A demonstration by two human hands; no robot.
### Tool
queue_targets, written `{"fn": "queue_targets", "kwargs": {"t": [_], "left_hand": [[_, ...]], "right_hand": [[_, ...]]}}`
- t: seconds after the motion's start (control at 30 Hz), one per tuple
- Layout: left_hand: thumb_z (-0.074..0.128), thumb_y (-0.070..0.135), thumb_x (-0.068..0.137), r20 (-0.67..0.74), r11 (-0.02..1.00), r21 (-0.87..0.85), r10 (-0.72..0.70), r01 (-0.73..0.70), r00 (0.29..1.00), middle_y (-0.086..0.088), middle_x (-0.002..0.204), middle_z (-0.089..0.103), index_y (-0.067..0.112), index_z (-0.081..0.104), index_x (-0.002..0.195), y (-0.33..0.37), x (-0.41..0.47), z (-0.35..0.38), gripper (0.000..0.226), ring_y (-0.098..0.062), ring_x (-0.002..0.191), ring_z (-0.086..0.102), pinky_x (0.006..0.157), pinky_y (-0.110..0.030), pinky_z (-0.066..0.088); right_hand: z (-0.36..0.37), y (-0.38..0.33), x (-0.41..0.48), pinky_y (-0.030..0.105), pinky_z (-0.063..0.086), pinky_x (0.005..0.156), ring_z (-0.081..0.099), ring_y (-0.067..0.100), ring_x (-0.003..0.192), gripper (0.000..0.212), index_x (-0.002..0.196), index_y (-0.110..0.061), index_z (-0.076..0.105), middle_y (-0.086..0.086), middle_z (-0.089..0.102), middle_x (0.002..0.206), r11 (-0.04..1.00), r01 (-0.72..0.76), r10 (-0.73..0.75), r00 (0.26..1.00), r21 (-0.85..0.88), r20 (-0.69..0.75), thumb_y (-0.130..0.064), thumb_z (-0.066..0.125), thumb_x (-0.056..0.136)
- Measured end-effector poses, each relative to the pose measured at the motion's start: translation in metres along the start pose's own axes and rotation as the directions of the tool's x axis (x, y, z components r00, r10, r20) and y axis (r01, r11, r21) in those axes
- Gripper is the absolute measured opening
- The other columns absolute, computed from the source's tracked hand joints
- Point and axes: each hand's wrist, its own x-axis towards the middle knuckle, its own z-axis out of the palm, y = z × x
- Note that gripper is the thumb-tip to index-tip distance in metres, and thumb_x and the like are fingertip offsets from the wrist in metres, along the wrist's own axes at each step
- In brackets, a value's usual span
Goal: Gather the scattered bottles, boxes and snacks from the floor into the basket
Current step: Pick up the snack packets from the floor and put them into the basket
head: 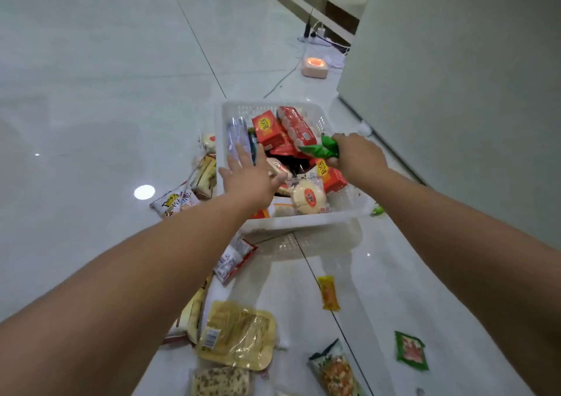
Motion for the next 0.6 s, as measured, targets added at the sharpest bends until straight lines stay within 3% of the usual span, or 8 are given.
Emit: {"fn": "queue_targets", "kwargs": {"t": [0.13, 0.2, 0.27, 0.37, 0.5, 0.6], "left_hand": [[0.022, 0.062, 0.095, -0.044, 0.993, 0.094, 0.071, -0.067, 0.996, -0.014, 0.157, -0.02, 0.022, -0.011, 0.152, -0.042, -0.01, 0.014, 0.077, -0.031, 0.146, -0.015, 0.118, -0.048, -0.001], [0.019, 0.062, 0.094, -0.069, 0.989, 0.138, 0.062, -0.052, 0.996, -0.01, 0.157, -0.024, 0.022, -0.014, 0.151, -0.068, -0.017, 0.019, 0.077, -0.027, 0.145, -0.019, 0.117, -0.046, -0.006], [0.019, 0.062, 0.094, -0.11, 0.986, 0.165, 0.019, -0.001, 0.994, -0.007, 0.156, -0.026, 0.022, -0.017, 0.15, -0.091, -0.027, 0.025, 0.078, -0.026, 0.144, -0.022, 0.117, -0.045, -0.008], [0.02, 0.061, 0.094, -0.122, 0.989, 0.127, -0.058, 0.073, 0.991, -0.007, 0.157, -0.024, 0.023, -0.017, 0.15, -0.118, -0.048, 0.041, 0.077, -0.026, 0.144, -0.022, 0.116, -0.045, -0.009], [0.019, 0.062, 0.093, -0.05, 0.984, 0.105, -0.137, 0.141, 0.989, -0.007, 0.156, -0.026, 0.023, -0.02, 0.149, -0.145, -0.088, 0.068, 0.078, -0.026, 0.144, -0.023, 0.116, -0.046, -0.009], [0.021, 0.064, 0.092, 0.052, 0.983, 0.088, -0.168, 0.163, 0.984, -0.006, 0.157, -0.024, 0.024, -0.02, 0.149, -0.157, -0.117, 0.092, 0.081, -0.026, 0.145, -0.021, 0.116, -0.046, -0.007]], "right_hand": [[0.021, -0.021, 0.018, 0.04, 0.038, 0.089, 0.035, 0.037, 0.124, 0.061, 0.139, -0.017, 0.033, 0.019, 0.035, 0.135, 1.0, -0.003, 0.0, 0.994, 0.023, 0.105, -0.031, 0.062, 0.087], [0.037, -0.021, 0.015, 0.046, 0.026, 0.107, 0.021, 0.038, 0.135, 0.087, 0.147, -0.03, 0.016, 0.017, 0.02, 0.148, 0.999, 0.015, -0.007, 0.981, -0.038, 0.196, -0.04, 0.07, 0.08], [0.052, -0.012, 0.007, 0.049, 0.013, 0.114, 0.009, 0.035, 0.143, 0.103, 0.148, -0.04, -0.001, 0.012, 0.008, 0.154, 0.998, 0.037, -0.025, 0.971, -0.044, 0.238, -0.044, 0.073, 0.076], [0.074, 0.017, -0.006, 0.052, 0.01, 0.116, 0.004, 0.031, 0.145, 0.095, 0.149, -0.038, -0.002, 0.012, 0.004, 0.158, 0.998, 0.041, -0.031, 0.985, -0.056, 0.167, -0.057, 0.061, 0.079], [0.095, 0.057, -0.04, 0.057, 0.021, 0.11, 0.021, 0.034, 0.141, 0.097, 0.148, -0.033, 0.013, 0.017, 0.02, 0.154, 0.998, 0.07, -0.07, 0.997, -0.008, 0.031, -0.085, 0.024, 0.067], [0.113, 0.081, -0.083, 0.059, 0.013, 0.112, 0.012, 0.03, 0.144, 0.091, 0.15, -0.031, 0.011, 0.013, 0.009, 0.158, 1.0, 0.028, -0.028, 0.999, 0.004, 0.015, -0.071, 0.047, 0.077]]}}
